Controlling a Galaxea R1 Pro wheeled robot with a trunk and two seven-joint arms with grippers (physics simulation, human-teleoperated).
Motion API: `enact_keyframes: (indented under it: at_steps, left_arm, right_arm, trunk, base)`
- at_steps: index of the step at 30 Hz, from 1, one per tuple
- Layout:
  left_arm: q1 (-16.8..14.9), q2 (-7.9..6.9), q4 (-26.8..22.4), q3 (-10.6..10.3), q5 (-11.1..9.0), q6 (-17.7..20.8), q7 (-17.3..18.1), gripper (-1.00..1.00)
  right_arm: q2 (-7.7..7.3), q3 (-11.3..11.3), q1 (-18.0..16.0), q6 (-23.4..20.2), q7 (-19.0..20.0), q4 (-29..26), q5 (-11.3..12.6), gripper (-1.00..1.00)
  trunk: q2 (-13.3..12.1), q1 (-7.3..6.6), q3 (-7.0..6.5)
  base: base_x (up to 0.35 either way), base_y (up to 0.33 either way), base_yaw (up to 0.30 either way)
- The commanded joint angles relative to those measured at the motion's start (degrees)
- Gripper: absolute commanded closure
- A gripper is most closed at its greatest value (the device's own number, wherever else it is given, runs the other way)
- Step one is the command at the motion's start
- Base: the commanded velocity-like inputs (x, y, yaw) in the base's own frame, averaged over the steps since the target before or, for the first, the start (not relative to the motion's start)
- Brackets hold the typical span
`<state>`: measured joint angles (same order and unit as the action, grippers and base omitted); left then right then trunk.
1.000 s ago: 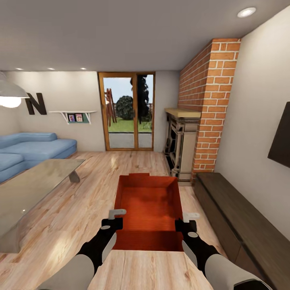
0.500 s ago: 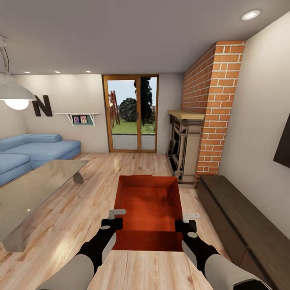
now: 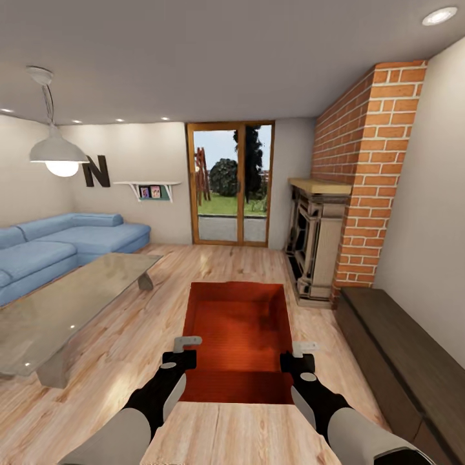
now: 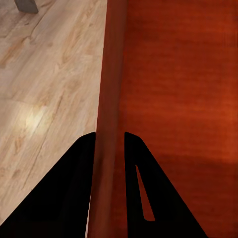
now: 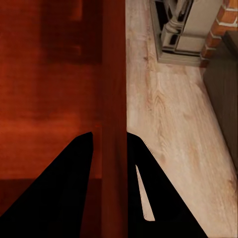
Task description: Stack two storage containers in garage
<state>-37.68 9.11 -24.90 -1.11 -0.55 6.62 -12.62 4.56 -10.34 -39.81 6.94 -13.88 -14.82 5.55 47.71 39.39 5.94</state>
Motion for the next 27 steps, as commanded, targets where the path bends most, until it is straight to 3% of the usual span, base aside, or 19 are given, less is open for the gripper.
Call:
enact_keyframes:
  at_steps: [1, 27]
  left_arm:
    - [-0.1, 0.03, -1.4, 1.6, -1.8, 0.5, -1.1, 1.0]
    - [-0.1, 0.03, -1.4, 1.7, -1.8, 0.5, -1.1, 1.0]
  right_arm:
    - [0.01, -0.5, 0.0, 0.1, 0.4, 0.1, 0.9, 1.0]
    - [0.01, -0.5, 0.0, 0.1, 0.4, 0.1, 0.9, 1.0]
  trunk:
    - [0.1, 0.01, 0.07]
    - [0.1, 0.01, -0.72]
  base:
    - [0.0, 0.0, 0.266]
    - [0.0, 0.0, 0.287]
